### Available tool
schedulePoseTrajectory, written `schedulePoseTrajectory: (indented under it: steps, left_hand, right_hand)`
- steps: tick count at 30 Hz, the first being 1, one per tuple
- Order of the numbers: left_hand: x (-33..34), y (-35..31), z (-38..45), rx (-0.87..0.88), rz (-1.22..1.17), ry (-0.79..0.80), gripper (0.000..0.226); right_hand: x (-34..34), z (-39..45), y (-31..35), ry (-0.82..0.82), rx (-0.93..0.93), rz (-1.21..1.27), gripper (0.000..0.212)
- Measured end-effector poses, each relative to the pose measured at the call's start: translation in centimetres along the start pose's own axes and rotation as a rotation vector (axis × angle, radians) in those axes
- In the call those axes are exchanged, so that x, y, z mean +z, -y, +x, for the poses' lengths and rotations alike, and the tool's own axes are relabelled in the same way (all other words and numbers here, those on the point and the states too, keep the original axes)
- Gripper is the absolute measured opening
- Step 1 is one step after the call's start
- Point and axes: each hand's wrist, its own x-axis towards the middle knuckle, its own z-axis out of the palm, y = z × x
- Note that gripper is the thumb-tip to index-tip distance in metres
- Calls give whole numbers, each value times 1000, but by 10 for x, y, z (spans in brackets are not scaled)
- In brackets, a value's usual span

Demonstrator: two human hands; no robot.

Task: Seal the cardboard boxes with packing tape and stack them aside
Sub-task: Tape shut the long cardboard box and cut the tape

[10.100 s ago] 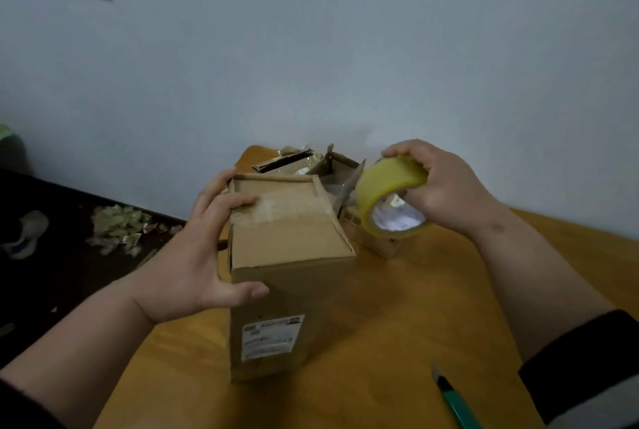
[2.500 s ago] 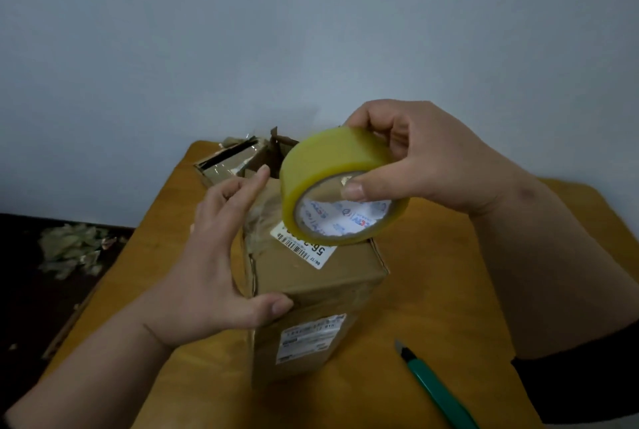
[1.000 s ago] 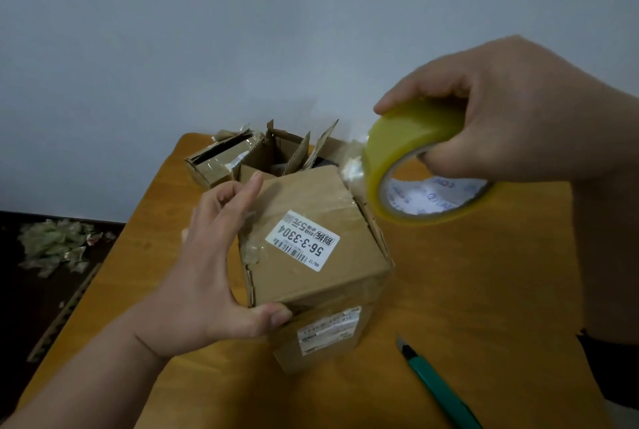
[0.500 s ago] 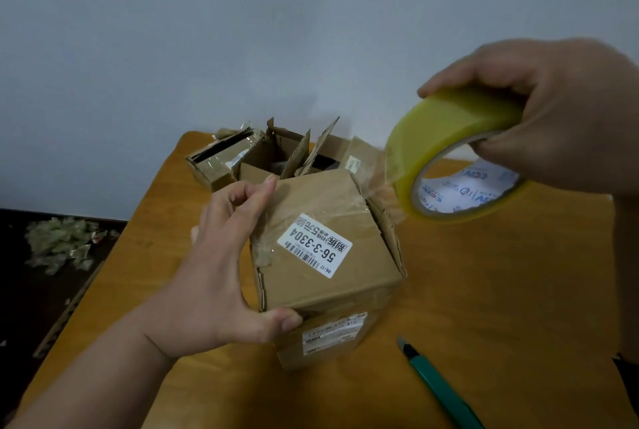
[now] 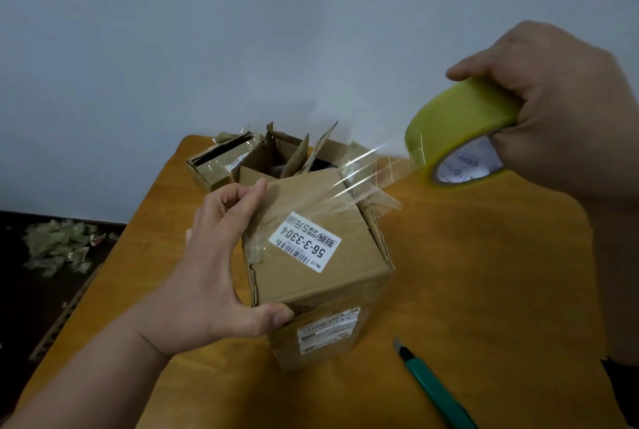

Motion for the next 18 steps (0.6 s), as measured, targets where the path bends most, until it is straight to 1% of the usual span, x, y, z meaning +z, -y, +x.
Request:
schedulePoseTrajectory:
  steps: [3, 6, 8, 10, 13, 15, 16, 18]
  left_hand:
    - [2, -2, 0, 1, 8, 4, 121]
    - [2, -2, -2, -8, 15, 11, 123]
    - [1, -2, -3, -20, 8, 17, 126]
    - [2, -3, -4, -27, 0, 16, 128]
    - [2, -4, -6, -41, 15, 13, 131]
    - [0, -6, -7, -51, 73, 38, 133]
    - [-1, -7, -7, -43, 122, 61, 133]
    - [-3, -9, -8, -13, 257, 96, 134]
  right_hand:
    - [7, -4, -4, -53, 22, 1, 51]
    - [11, -6, -6, -53, 21, 0, 58]
    - [14, -9, -6, -47, 60, 56, 61]
    - [21, -12, -3, -49, 142, 163, 59]
    - [35, -15, 5, -61, 343, 381, 52]
    - [39, -15, 9, -103, 424, 481, 47]
    - [39, -14, 10, -131, 431, 501, 46]
    - [34, -10, 12, -184, 388, 507, 46]
